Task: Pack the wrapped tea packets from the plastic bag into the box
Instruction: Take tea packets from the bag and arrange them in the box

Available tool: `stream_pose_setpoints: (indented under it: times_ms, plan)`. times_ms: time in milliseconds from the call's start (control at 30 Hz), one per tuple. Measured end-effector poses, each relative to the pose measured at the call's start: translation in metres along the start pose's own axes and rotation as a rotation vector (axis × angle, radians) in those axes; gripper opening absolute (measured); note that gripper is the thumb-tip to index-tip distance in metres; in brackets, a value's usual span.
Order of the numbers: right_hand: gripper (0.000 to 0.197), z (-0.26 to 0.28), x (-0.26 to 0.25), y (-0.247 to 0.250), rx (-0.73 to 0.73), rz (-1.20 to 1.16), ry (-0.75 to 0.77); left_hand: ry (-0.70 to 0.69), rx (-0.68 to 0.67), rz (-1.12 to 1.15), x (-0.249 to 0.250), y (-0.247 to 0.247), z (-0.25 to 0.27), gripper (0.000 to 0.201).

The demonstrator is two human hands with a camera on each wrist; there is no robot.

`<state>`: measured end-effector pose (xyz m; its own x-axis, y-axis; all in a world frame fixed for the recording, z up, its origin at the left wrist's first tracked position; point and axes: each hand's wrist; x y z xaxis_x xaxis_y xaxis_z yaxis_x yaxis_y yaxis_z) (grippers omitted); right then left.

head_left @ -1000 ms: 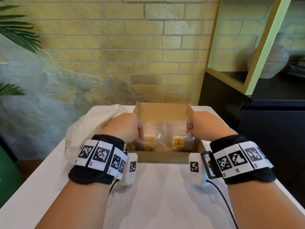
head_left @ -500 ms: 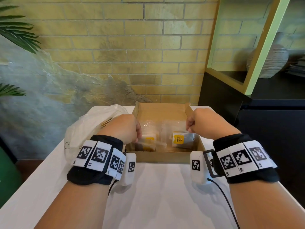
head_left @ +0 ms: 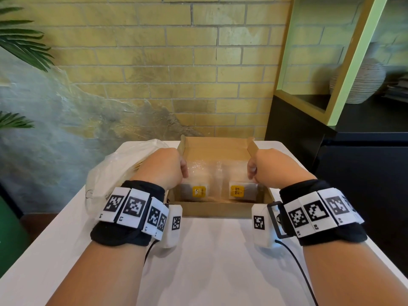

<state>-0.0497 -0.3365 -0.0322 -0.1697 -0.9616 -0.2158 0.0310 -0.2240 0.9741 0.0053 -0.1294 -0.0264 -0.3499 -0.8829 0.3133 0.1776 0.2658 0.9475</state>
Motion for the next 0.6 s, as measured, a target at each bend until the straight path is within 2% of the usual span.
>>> stream_pose_setpoints:
  times_ms: [100, 233, 333, 400, 500, 600]
  plan:
    - [0.026, 0.000, 0.000, -0.001, 0.002, 0.030, 0.016, 0.002, 0.037, -0.002, -0.001, 0.000, -0.002, 0.024]
    - [0.017, -0.004, 0.001, 0.000, 0.062, 0.057, 0.038, 0.020, 0.080, 0.000, -0.002, 0.000, -0.005, 0.022]
    - [0.011, -0.003, -0.002, 0.004, 0.156, 0.029, 0.077, -0.030, 0.175, 0.025, -0.001, 0.001, -0.003, 0.021]
    - [0.007, 0.001, -0.007, 0.007, 0.140, -0.009, 0.126, -0.078, 0.178, 0.062, 0.001, 0.003, 0.001, 0.016]
    - [0.008, 0.008, -0.016, 0.006, -0.046, -0.105, 0.179, -0.152, 0.027, 0.067, 0.009, 0.003, 0.006, 0.009]
    - [0.014, 0.011, -0.021, -0.001, -0.289, -0.115, 0.105, -0.155, -0.225, 0.030, 0.016, -0.003, 0.008, 0.018]
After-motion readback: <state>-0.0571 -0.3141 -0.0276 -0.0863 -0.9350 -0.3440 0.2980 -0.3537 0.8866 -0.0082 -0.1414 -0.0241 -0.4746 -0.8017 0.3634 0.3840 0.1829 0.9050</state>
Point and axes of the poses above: each hand's wrist, its own z-axis away from the middle knuckle, its own y-axis out of the back of the hand, x = y × z, and after that the axes turned 5 degrees about -x, right-handed
